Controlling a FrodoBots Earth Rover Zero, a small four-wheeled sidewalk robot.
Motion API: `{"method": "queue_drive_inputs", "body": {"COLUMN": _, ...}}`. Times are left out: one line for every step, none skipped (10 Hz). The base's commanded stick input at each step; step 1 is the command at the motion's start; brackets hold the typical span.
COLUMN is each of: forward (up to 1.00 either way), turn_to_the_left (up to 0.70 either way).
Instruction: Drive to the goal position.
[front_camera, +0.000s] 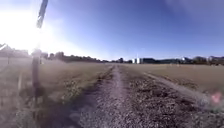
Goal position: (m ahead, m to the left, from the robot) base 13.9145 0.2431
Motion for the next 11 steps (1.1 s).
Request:
{"method": "queue_drive_inputs", "body": {"forward": 0.50, "turn_to_the_left": 0.00}}
{"method": "queue_drive_inputs", "body": {"forward": 0.50, "turn_to_the_left": 0.00}}
{"method": "queue_drive_inputs", "body": {"forward": 0.50, "turn_to_the_left": 0.00}}
{"method": "queue_drive_inputs", "body": {"forward": 0.50, "turn_to_the_left": 0.00}}
{"method": "queue_drive_inputs", "body": {"forward": 0.50, "turn_to_the_left": 0.00}}
{"method": "queue_drive_inputs", "body": {"forward": 0.50, "turn_to_the_left": 0.00}}
{"method": "queue_drive_inputs", "body": {"forward": 0.50, "turn_to_the_left": 0.00}}
{"method": "queue_drive_inputs", "body": {"forward": 0.50, "turn_to_the_left": 0.00}}
{"method": "queue_drive_inputs", "body": {"forward": 0.50, "turn_to_the_left": 0.00}}
{"method": "queue_drive_inputs", "body": {"forward": 0.50, "turn_to_the_left": 0.00}}
{"method": "queue_drive_inputs", "body": {"forward": 0.50, "turn_to_the_left": 0.00}}
